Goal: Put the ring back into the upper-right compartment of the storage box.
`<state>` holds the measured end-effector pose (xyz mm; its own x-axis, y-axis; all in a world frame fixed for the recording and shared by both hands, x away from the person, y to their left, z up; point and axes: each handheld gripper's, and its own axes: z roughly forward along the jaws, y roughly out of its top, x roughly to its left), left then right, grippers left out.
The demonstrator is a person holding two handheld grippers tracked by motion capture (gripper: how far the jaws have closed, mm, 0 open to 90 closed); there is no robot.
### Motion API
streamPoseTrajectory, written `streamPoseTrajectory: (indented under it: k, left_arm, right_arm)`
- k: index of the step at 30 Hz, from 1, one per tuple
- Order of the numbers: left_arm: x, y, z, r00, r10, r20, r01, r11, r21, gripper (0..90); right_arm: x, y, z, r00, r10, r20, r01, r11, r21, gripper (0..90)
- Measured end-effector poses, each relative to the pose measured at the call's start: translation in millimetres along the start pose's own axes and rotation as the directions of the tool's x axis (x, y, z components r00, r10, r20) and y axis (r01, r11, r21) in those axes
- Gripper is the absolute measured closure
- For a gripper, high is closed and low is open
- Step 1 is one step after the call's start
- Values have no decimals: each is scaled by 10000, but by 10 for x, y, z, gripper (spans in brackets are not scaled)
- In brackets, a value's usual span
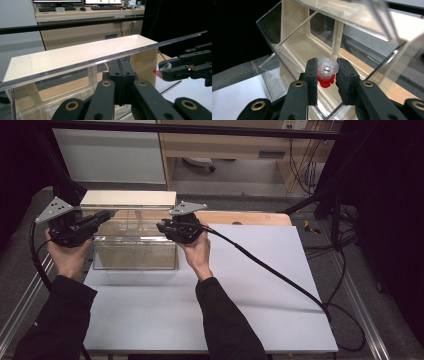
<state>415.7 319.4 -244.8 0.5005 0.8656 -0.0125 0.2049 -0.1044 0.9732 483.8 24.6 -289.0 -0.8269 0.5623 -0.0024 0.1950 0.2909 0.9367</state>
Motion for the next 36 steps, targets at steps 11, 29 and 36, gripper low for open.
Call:
streamPoseTrajectory:
  k: [11,29,36]
  left_arm:
    - [-3,2,2,10000,15,-3,-15,10000,-9,899]
    - [-10,2,-13,9999,52,-87,-52,10000,40,899]
    - [-6,-14,-14,9999,59,-109,-59,9999,82,899]
  right_arm:
    - [38,3,-16,9997,-147,-184,150,9997,193,635]
    - [114,3,-526,9997,-220,147,210,9975,675,214]
    - [47,-187,-734,10000,43,87,-52,9939,1098,88]
